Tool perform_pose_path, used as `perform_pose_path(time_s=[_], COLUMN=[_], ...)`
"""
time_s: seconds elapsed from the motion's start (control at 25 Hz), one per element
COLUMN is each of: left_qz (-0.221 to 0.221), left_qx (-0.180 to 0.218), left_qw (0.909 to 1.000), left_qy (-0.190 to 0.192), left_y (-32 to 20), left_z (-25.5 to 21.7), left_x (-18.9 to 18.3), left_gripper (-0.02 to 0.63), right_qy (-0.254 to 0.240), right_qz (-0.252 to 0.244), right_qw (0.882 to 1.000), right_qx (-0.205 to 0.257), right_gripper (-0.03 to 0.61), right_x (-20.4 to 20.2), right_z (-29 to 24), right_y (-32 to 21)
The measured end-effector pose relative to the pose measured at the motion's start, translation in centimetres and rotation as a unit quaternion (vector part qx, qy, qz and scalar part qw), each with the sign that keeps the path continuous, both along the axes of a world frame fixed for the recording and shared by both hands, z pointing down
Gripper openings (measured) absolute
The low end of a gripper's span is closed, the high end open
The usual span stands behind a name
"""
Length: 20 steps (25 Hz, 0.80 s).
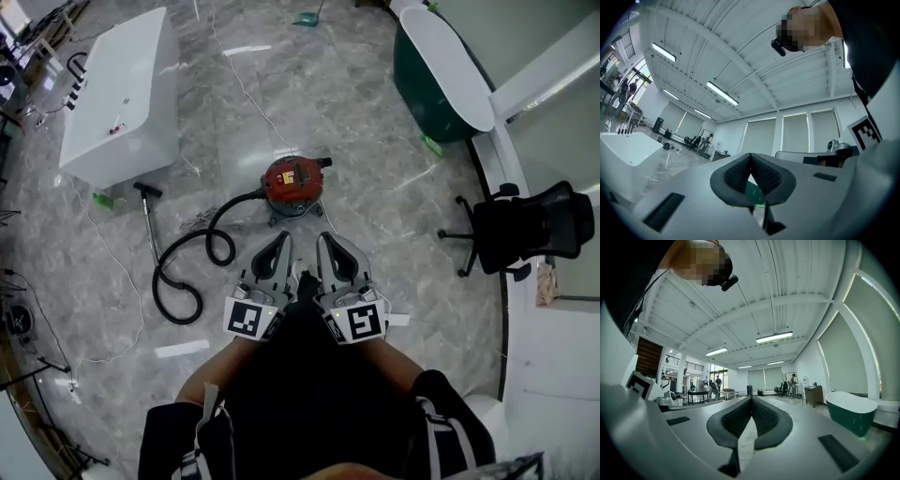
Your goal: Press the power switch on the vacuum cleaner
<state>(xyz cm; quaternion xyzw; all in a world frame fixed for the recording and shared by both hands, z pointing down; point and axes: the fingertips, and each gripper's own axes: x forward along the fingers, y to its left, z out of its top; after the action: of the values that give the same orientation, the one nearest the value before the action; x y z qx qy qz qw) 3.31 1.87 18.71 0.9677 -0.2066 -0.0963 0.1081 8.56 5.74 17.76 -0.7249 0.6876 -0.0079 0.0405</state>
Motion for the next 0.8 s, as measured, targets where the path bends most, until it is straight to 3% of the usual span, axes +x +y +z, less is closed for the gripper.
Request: perform_pose_path(time_s=[0.2,0.44,0.8], left_qz=[0.008,-0.020,-0.040], left_qx=[0.005,-0.011,-0.013], left_qw=[1.0000,0.9996,0.9991], left_qy=[0.002,-0.014,0.004], left_y=[0.8,0.3,0.0], left_z=[0.0,0.3,-0.3], left_x=[-0.3,-1.7,-3.5], left_gripper=[0.015,0.015,0.015], right_qy=[-0.001,0.000,0.012], right_qz=[0.005,-0.006,-0.034], right_qw=[1.000,1.000,0.999], right_qx=[-0.013,-0.024,-0.017], right_gripper=[0.018,0.018,0.018], right_x=[-0.4,-1.5,-3.7], right_z=[0.1,0.7,0.2], right_y=[0.5,0.2,0.0])
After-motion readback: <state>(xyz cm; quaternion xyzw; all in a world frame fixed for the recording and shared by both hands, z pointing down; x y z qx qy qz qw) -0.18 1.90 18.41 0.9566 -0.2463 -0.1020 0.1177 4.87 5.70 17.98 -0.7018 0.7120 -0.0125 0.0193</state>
